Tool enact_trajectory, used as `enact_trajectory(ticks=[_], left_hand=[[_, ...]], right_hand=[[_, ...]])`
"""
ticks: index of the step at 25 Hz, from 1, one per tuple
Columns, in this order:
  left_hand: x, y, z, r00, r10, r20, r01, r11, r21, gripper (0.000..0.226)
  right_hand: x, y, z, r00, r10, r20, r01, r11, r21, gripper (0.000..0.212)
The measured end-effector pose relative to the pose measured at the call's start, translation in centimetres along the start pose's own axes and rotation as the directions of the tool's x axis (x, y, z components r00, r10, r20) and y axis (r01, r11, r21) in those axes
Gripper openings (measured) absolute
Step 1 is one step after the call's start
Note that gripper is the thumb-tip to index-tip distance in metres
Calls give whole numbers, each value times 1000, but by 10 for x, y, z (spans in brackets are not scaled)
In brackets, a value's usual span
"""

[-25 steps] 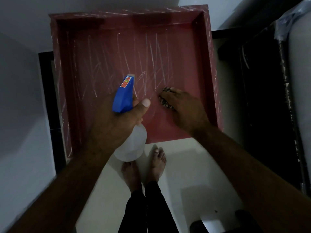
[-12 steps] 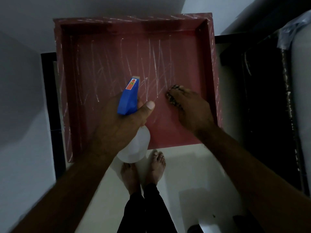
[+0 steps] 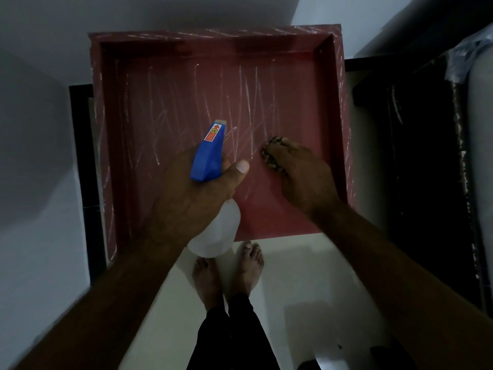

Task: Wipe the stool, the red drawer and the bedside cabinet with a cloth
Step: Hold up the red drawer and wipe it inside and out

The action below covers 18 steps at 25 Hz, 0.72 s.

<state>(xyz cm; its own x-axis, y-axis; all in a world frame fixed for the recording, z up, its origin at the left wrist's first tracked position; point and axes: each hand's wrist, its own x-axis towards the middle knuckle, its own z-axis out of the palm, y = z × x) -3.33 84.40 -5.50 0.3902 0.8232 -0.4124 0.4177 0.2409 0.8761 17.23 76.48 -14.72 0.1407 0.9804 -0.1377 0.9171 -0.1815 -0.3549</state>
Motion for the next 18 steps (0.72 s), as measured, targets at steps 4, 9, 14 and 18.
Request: enact_trajectory(ticks=[4, 9, 14, 18], left_hand=[[4, -1, -5, 1000, 14, 2, -14, 1000, 26, 31], [8, 6, -7, 1000, 7, -4, -7, 999, 54, 29], [12, 8, -9, 1000, -1, 0, 1, 999, 46, 36], [13, 8, -9, 1000, -10, -14, 11, 998, 54, 27]], right_hand=[[2, -12, 5, 998, 42, -45, -43, 999, -14, 58], [1, -6, 17, 987, -163, 3, 163, 986, 17, 62], [7, -10, 14, 999, -11, -38, 12, 1000, 28, 55], [1, -13, 10, 991, -130, 22, 129, 991, 36, 59]])
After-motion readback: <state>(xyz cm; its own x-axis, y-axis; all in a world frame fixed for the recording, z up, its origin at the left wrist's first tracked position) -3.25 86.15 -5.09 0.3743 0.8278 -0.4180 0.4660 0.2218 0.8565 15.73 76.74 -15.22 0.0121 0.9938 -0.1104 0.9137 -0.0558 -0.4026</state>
